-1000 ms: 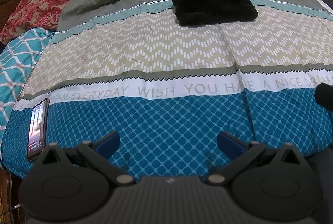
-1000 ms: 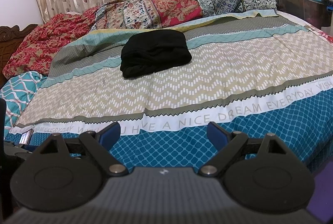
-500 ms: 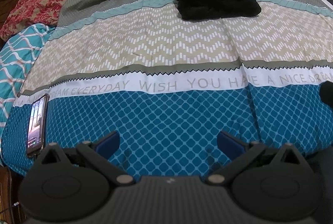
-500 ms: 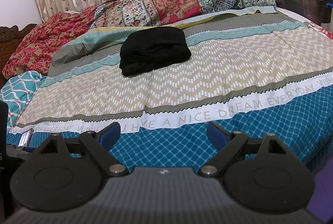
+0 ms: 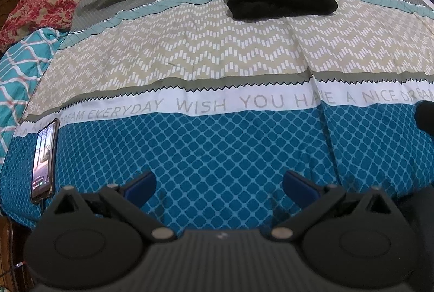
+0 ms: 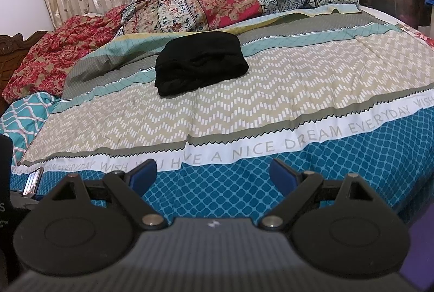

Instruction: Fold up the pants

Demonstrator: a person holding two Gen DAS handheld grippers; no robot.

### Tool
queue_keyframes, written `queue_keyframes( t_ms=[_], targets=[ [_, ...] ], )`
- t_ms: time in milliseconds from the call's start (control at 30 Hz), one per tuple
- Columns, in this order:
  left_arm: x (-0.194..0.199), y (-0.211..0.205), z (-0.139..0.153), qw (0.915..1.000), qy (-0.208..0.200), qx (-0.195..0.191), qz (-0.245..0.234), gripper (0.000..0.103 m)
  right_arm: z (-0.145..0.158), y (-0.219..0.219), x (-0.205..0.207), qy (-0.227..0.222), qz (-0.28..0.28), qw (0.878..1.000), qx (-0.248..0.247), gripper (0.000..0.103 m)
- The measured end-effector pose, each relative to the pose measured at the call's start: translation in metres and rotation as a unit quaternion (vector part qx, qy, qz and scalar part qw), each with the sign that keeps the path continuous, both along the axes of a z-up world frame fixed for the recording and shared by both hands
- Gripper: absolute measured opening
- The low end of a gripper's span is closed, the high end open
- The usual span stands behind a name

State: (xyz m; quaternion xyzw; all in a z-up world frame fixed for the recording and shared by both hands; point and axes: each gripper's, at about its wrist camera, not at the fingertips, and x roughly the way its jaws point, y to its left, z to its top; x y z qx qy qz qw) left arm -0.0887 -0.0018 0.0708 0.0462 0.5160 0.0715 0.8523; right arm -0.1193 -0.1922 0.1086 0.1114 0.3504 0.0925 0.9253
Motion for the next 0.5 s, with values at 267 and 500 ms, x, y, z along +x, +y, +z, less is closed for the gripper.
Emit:
queue_keyframes(
  t_ms=[267, 500],
  targets=[
    [-0.0004, -0.0002, -0.0017, 1.0, 0.003, -0.003, -0.002, 0.103, -0.0015, -0.0002, 0.0008, 0.003, 0.0, 1.0, 0.0, 0.092],
    [0.0003, 0.0001, -0.0018, 1.0, 0.005, -0.007, -0.003, 0.103, -0.002, 0.0008, 0.001, 0.004, 0.0, 1.0, 0.0, 0.092]
  ],
)
